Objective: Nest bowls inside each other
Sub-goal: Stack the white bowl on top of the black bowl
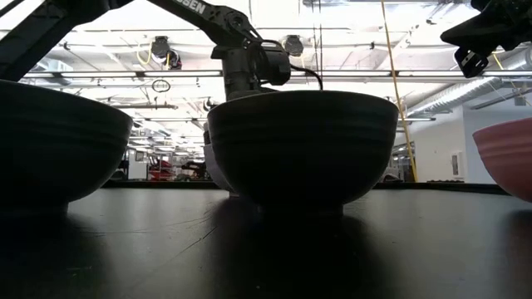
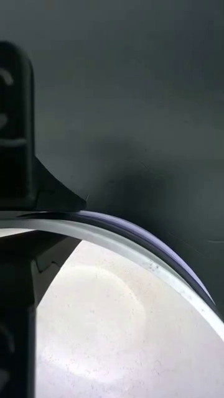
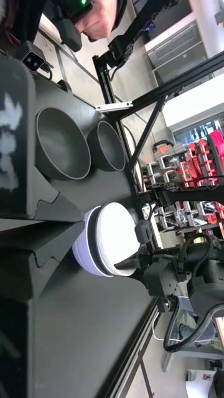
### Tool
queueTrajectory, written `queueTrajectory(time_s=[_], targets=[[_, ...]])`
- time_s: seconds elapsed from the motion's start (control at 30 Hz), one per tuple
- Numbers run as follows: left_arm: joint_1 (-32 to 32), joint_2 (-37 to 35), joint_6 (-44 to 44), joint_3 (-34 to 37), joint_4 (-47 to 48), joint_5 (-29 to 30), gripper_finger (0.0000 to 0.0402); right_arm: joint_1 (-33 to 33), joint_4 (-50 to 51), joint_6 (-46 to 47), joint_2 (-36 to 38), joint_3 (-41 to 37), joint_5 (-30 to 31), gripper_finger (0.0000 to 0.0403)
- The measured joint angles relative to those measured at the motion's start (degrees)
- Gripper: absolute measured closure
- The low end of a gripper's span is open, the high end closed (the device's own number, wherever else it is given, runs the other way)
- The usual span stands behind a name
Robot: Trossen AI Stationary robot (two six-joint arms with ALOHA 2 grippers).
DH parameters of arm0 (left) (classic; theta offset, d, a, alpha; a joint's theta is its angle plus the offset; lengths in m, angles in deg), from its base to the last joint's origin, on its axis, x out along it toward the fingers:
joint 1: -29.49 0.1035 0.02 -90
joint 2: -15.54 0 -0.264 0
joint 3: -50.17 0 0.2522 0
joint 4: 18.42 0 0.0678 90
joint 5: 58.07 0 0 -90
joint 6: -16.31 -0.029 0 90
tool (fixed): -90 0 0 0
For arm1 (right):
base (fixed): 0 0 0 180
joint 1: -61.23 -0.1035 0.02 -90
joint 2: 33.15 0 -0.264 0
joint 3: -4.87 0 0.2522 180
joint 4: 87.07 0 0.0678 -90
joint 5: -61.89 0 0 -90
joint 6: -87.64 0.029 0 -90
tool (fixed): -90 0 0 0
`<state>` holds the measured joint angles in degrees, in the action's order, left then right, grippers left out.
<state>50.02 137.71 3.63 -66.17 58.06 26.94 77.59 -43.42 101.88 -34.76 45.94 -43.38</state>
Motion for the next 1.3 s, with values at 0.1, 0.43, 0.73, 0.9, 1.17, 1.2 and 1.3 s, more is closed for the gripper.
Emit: queueTrajectory(time_s=[0.1, 0.43, 0.73, 0.9, 1.17, 1.2, 1.3], targets=[[0.00, 0.02, -0.24, 0.00, 0.02, -0.02, 0.0374, 0.00, 0.00, 0.00, 0.00, 0.00, 0.02, 0.0403], [0.00, 0.07, -0.36, 0.07, 0.02, -0.06, 0.0372, 0.00, 0.02, 0.00, 0.00, 0.00, 0.07, 0.0403], [-0.20, 0.61, -1.89, 0.43, 0.41, -3.98, 0.0295, 0.02, 0.02, 0.00, 0.00, 0.00, 0.09, 0.0403], [-0.24, 0.57, -1.78, 0.39, -0.60, -3.75, 0.0208, 0.02, 0.04, 0.00, 0.00, 0.00, 0.09, 0.0403], [-0.43, 0.48, -1.19, 0.34, -1.60, -3.58, 0.0101, 0.02, 0.04, -0.02, 0.00, 0.00, 0.09, 0.0403], [-0.42, 0.46, -1.19, 0.32, -1.60, -3.58, 0.0093, 0.02, 0.02, -0.04, 0.00, 0.00, 0.09, 0.0403], [-0.42, 0.44, -1.16, 0.28, -1.62, -3.58, 0.0078, 0.02, 0.04, -0.04, 0.00, 0.00, 0.09, 0.0403]])
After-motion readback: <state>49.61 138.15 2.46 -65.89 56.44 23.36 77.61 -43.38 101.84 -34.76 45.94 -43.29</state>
